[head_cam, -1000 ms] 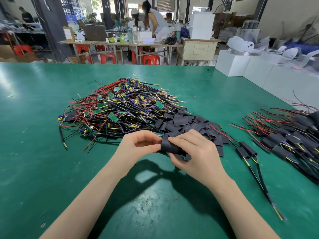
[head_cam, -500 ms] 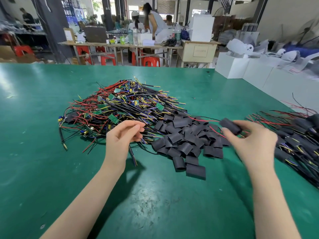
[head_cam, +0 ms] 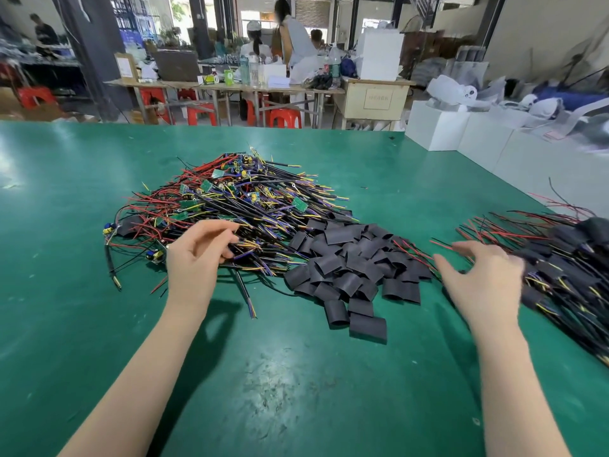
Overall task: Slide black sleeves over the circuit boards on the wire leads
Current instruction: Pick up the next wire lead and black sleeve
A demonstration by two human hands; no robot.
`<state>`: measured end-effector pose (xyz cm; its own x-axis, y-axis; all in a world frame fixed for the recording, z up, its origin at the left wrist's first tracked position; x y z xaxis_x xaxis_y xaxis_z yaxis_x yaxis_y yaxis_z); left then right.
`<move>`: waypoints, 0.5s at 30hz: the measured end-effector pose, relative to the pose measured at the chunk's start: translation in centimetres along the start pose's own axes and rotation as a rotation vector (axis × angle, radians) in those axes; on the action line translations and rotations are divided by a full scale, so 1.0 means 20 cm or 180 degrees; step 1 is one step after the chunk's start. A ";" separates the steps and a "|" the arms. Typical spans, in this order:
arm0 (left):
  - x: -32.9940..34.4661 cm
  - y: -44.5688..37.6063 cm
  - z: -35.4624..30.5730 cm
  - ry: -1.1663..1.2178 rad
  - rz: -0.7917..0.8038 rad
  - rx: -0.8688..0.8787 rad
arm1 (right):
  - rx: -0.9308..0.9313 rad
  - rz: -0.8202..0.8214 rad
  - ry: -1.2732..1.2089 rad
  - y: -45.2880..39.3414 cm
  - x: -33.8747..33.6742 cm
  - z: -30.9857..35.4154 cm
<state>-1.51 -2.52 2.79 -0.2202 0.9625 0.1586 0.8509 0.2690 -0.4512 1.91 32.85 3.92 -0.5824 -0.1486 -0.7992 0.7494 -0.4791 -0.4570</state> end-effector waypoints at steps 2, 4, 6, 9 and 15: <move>-0.04 -0.02 0.04 -0.0313 -0.0275 0.0023 | -0.0343 0.0183 -0.0400 0.04 0.01 0.09; -0.07 -0.04 0.08 -0.0529 -0.0449 -0.0082 | -0.0504 0.0467 -0.0268 0.09 0.05 0.17; -0.09 -0.05 0.12 -0.0984 -0.0436 -0.0107 | -0.0533 0.0572 0.0080 0.12 0.09 0.20; -0.10 -0.04 0.14 -0.1833 0.0130 -0.0046 | -0.0436 0.0908 0.0474 0.15 0.12 0.19; -0.08 -0.02 0.13 -0.2520 0.0932 0.0146 | -0.0624 0.1186 0.0596 0.16 0.15 0.19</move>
<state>-2.79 -4.03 0.40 -0.2776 0.7298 -0.6248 0.9092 -0.0105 -0.4162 1.39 27.57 1.64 -0.2087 -0.1121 -0.9715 0.9528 -0.2472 -0.1761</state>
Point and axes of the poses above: each hand's wrist, its own y-axis away from the middle knuckle, its own x-axis out of the palm, z = x × y, the point moved 1 cm from there along -y, towards the middle knuckle, and after that the axes turned 8 degrees about y, right-handed, at the moved point
